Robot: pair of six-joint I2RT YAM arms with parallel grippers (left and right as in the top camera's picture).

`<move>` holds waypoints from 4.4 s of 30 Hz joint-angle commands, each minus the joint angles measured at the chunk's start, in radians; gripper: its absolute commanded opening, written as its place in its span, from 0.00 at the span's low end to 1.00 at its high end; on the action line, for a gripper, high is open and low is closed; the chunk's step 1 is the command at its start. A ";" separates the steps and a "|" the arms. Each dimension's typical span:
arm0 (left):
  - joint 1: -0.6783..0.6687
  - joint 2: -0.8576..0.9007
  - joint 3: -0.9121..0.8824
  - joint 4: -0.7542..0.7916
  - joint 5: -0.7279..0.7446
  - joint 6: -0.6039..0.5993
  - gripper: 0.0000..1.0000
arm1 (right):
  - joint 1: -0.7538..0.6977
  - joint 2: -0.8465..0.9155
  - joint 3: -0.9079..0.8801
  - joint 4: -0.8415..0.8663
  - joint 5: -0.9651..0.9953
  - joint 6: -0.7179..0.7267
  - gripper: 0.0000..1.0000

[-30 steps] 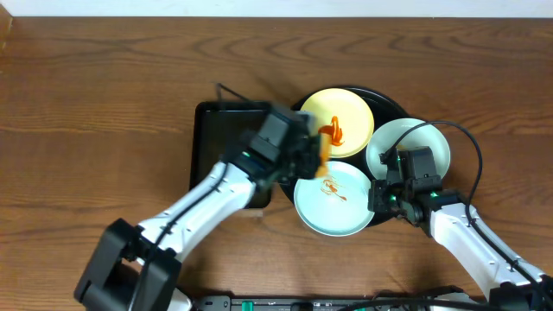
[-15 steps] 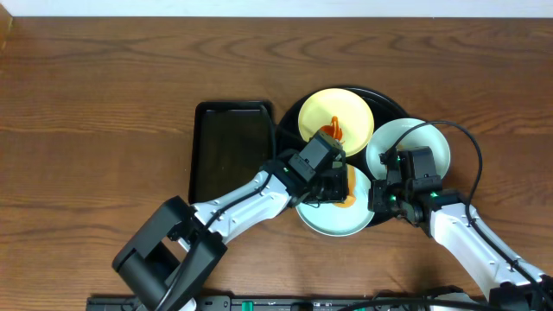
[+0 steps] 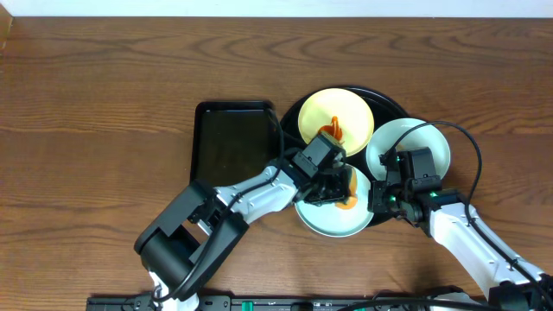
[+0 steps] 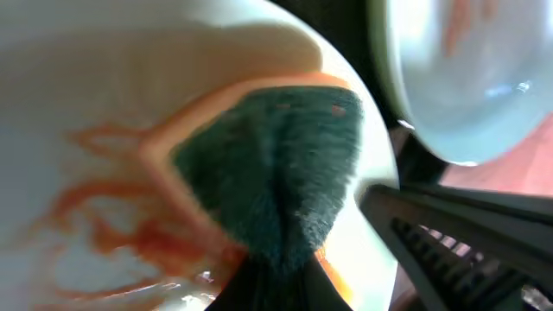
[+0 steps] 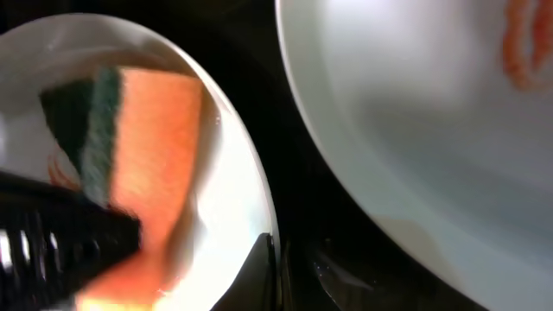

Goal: Clean dirty plates on tray and stack at the side
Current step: 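Wipe the lower pale green plate with the sponge in the left gripper, then lift the lower pale green plate with the right gripper off the tray, then carry the plate right and set it on the table beside the tray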

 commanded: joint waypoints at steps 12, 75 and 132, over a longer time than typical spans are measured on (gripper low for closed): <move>0.132 -0.098 -0.002 -0.220 -0.220 0.138 0.07 | 0.011 0.003 0.001 0.000 0.003 -0.020 0.01; 0.310 -0.346 -0.002 -0.458 -0.477 0.271 0.11 | 0.011 -0.066 0.309 -0.223 0.234 -0.220 0.01; 0.313 -0.346 -0.002 -0.454 -0.525 0.315 0.10 | 0.454 -0.065 0.420 0.068 1.281 -0.382 0.01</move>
